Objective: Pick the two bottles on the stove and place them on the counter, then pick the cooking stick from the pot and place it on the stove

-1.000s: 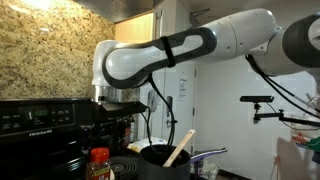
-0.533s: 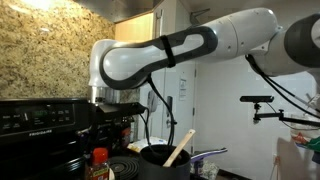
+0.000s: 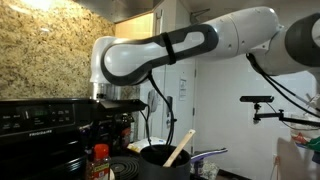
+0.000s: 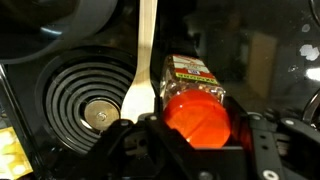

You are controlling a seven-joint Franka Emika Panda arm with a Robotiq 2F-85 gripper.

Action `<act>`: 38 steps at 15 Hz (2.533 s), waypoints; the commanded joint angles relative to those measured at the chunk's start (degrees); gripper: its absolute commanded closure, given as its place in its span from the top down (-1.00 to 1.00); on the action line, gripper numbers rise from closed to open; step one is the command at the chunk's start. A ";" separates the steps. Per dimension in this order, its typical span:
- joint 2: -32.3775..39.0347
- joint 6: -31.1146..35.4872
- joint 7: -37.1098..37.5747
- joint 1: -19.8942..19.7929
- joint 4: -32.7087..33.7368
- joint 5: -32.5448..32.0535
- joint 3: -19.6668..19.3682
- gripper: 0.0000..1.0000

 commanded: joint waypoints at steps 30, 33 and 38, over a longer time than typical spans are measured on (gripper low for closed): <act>-47.61 3.96 2.24 -25.99 -42.86 1.79 -12.51 -0.28; -45.85 3.28 0.47 -26.95 -41.88 1.29 -11.86 0.22; -46.25 5.22 2.26 -27.02 -44.14 -0.28 -10.25 -0.28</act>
